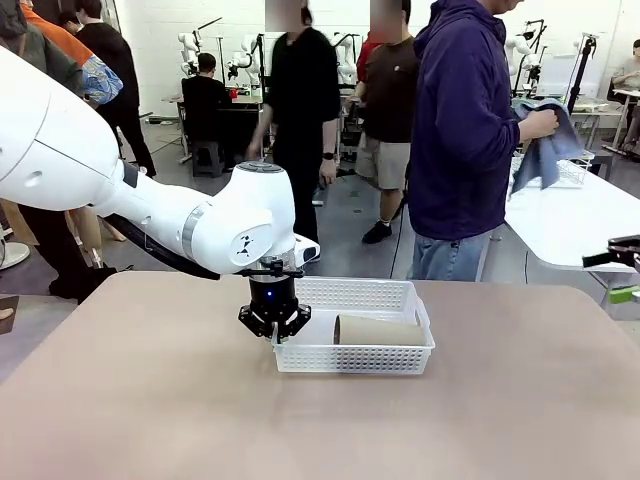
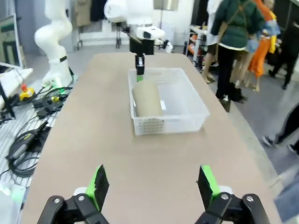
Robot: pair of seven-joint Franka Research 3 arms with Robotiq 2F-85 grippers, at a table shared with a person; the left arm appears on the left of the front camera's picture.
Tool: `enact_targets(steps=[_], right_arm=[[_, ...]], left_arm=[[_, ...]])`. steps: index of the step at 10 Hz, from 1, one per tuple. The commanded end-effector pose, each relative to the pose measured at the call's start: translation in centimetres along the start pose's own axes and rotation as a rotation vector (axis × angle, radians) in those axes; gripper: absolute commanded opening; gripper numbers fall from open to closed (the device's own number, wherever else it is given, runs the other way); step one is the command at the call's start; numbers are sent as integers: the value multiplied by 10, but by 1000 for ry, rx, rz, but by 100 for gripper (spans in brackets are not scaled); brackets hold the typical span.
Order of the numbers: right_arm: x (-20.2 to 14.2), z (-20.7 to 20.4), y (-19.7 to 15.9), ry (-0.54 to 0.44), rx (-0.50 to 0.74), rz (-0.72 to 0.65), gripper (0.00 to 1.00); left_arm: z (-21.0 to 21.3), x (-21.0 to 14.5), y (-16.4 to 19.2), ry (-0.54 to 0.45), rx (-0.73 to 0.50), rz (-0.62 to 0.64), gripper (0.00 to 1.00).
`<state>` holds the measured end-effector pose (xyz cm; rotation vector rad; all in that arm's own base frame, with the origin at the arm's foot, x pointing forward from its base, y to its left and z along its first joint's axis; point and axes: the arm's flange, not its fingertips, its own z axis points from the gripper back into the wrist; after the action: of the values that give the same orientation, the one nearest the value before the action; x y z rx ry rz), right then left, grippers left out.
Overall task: Clean and organize the cups into the basket.
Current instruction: Pick up the Organizing basket and move it to the center of the table, then pick up the Reusable plastic cup from the right side of the table and place it inside the Organizing basket, then pick up the Reusable plastic cup from the right side of the table and stack it inside the Organizing basket in the center of the table.
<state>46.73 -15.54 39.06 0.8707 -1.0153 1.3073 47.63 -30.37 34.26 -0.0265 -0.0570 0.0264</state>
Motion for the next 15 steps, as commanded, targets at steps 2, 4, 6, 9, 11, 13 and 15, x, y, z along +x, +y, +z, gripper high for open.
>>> enact_targets(steps=[2,4,6,9,11,13,15], right_arm=[[-18,17,7,-114,-63,-7,100],[-21,26,27,-154,-100,13,100],[-26,26,14,-106,-69,-29,100],[-26,26,14,-106,-69,-29,100],[-26,26,14,-106,-69,-29,100],[-26,26,14,-106,-69,-29,100],[-26,26,14,-106,-69,-29,100]], left_arm=[[0,-2,-1,1,3,-4,0],[0,-2,-1,1,3,-4,0],[0,-2,-1,1,3,-4,0],[0,-2,-1,1,3,-4,0],[0,-2,-1,1,3,-4,0],[0,-2,-1,1,3,-4,0],[0,-2,-1,1,3,-4,0]])
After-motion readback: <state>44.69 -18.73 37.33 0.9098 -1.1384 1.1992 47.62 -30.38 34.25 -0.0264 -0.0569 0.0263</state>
